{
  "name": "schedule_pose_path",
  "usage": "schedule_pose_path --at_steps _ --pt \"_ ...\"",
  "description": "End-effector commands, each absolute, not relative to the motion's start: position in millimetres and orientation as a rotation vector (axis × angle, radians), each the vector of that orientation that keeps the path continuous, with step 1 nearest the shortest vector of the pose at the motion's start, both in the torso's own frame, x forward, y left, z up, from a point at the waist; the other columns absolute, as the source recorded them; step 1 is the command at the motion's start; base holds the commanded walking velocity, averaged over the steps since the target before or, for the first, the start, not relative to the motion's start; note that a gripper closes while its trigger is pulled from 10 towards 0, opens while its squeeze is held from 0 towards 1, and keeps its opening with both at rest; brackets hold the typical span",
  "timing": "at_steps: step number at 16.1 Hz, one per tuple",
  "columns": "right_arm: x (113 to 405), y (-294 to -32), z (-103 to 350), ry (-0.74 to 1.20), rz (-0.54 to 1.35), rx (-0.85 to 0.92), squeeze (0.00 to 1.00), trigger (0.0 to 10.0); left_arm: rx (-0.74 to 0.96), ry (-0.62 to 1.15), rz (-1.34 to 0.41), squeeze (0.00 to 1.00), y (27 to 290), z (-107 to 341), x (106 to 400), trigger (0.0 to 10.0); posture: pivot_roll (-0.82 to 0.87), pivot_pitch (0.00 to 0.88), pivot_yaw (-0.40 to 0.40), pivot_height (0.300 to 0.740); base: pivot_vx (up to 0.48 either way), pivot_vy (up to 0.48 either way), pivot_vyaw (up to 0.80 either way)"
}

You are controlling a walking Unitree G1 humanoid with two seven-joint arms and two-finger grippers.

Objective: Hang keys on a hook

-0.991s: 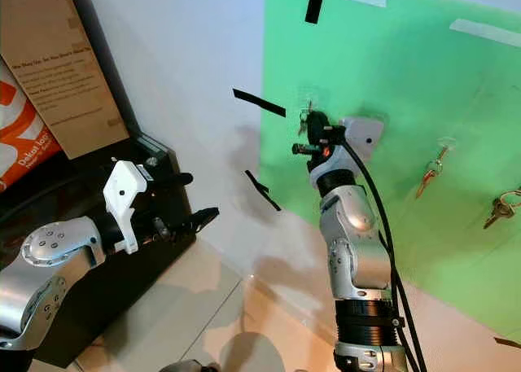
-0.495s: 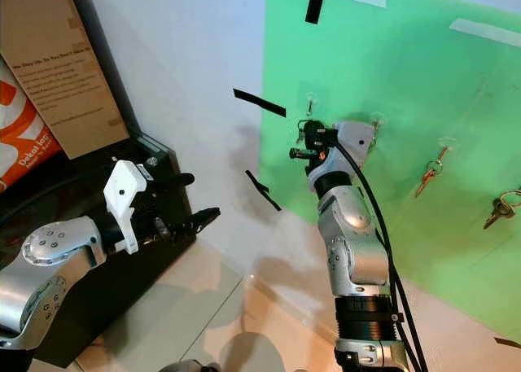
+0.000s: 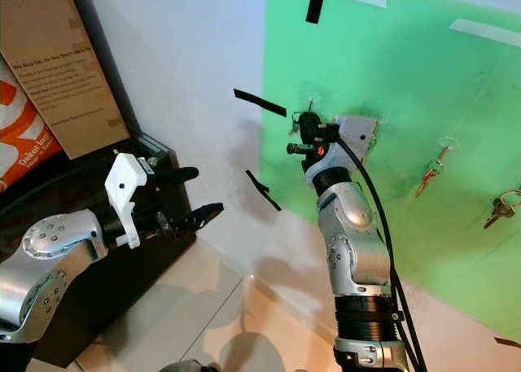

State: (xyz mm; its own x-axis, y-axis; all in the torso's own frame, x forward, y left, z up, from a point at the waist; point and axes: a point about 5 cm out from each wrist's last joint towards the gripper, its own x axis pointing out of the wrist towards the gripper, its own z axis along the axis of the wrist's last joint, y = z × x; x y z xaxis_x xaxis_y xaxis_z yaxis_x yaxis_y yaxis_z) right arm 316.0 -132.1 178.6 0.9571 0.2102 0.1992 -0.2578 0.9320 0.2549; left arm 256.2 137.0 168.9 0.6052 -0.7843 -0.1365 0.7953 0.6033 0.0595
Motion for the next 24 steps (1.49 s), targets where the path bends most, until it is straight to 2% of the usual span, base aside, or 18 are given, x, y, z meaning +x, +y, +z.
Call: schedule_pose_path --at_steps 1,14,24 --pt "315.1 -129.5 185.8 -0.205 0.269 0.300 0.00 10.0 0.127 0.089 -0.943 0.00 133.7 173.0 256.5 10.0 0.03 0.000 0.028 0.740 0.000 0.000 0.00" --pt "326.5 -149.1 176.6 -0.139 0.087 0.306 0.00 10.0 0.134 0.101 -0.954 0.00 134.5 171.9 255.3 10.0 0.04 0.000 0.024 0.740 0.000 0.000 0.00" --pt "328.5 -137.8 158.6 -0.023 0.118 0.257 0.00 10.0 0.143 0.102 -0.958 0.00 136.4 172.5 254.9 10.0 0.05 0.000 0.025 0.740 0.000 0.000 0.00"
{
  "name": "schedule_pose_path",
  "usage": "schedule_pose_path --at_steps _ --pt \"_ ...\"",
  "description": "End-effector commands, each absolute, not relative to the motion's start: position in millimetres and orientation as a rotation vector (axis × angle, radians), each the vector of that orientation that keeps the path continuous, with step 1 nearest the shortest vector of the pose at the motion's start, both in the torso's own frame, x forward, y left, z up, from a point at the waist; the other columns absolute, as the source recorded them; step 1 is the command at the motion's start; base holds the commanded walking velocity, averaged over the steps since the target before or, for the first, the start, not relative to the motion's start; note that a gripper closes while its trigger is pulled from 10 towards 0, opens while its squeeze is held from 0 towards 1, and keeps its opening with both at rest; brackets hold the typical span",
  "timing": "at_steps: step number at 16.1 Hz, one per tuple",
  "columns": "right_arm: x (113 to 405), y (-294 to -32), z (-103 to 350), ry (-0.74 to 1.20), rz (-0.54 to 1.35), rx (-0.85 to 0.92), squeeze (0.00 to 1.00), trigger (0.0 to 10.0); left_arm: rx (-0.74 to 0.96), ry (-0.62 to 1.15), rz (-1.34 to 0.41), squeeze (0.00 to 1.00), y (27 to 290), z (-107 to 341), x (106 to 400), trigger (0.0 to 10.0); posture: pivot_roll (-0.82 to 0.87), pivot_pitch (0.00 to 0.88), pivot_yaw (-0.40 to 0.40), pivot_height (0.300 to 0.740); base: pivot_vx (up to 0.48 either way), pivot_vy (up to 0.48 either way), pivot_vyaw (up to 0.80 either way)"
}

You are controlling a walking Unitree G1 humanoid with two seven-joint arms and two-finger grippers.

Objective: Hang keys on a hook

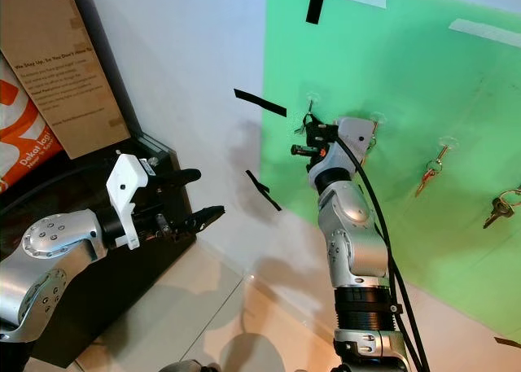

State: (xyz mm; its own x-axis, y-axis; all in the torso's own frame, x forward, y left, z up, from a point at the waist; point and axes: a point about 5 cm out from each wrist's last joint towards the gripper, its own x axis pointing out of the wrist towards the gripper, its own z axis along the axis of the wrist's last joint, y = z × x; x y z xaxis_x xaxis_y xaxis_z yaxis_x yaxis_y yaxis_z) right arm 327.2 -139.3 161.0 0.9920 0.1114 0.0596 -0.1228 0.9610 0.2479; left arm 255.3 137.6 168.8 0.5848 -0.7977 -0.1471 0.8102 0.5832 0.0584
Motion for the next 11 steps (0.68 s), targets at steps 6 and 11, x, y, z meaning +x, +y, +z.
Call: schedule_pose_path --at_steps 6,11 --pt "326.3 -144.0 157.7 -0.050 0.092 0.223 1.00 10.0 0.145 0.092 -0.955 0.00 136.0 174.2 257.2 10.0 0.04 0.000 0.035 0.740 0.000 0.000 0.00" --pt "308.4 -141.1 164.7 -0.138 0.247 0.238 1.00 10.0 0.121 0.072 -0.925 0.00 135.2 174.4 262.8 10.0 0.02 0.000 0.040 0.740 0.000 0.000 0.00"
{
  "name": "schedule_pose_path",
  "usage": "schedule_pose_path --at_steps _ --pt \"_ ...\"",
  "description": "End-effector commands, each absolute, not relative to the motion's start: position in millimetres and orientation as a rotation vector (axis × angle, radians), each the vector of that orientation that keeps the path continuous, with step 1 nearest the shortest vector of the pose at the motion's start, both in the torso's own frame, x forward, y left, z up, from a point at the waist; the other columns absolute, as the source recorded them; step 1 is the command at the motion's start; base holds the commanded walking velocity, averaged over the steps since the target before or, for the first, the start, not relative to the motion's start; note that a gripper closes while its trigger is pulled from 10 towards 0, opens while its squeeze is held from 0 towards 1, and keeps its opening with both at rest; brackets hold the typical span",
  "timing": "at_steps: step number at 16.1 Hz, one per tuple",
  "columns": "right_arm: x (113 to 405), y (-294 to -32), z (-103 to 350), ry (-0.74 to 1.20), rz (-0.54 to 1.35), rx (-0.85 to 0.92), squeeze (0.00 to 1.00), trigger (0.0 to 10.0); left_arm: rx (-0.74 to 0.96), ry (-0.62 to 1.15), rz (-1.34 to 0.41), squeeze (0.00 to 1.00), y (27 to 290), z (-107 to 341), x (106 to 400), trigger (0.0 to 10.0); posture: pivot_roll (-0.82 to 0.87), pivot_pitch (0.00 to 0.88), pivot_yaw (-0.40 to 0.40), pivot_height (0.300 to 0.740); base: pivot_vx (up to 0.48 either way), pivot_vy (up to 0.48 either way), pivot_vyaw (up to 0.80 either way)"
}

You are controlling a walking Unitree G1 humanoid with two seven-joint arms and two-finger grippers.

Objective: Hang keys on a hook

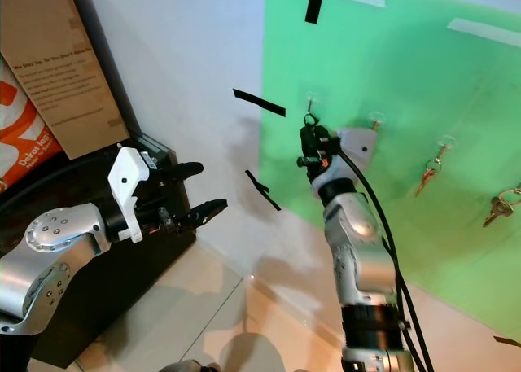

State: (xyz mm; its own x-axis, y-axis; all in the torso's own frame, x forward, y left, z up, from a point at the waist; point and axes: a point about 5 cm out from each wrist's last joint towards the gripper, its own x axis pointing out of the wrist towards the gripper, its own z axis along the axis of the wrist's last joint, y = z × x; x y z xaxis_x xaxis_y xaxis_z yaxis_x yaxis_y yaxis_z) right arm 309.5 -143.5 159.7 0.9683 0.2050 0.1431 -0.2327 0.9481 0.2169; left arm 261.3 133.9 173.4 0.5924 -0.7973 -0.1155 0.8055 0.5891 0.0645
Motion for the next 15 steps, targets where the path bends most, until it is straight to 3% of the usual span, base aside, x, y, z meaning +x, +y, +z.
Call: schedule_pose_path --at_steps 1,5,10,15 --pt "304.9 -139.4 164.5 -0.137 0.275 0.223 1.00 10.0 0.111 0.068 -0.906 0.00 136.3 174.4 263.3 10.0 0.02 0.000 0.038 0.740 0.000 0.000 0.00" --pt "291.8 -133.3 155.5 -0.097 0.330 0.133 1.00 10.0 0.152 0.081 -0.745 0.00 149.2 165.2 271.5 10.0 0.01 0.000 0.036 0.740 0.000 0.000 0.00" --pt "260.5 -155.0 133.1 0.014 0.104 0.120 1.00 10.0 0.179 0.118 -0.368 0.00 177.3 139.5 258.9 10.0 -0.01 0.000 0.022 0.740 0.000 0.000 -0.80" --pt "258.9 -161.7 128.6 0.054 0.046 0.073 1.00 10.0 0.178 0.120 -0.293 0.00 176.8 132.5 252.0 10.0 -0.01 0.000 -0.007 0.740 0.000 0.000 -0.80"
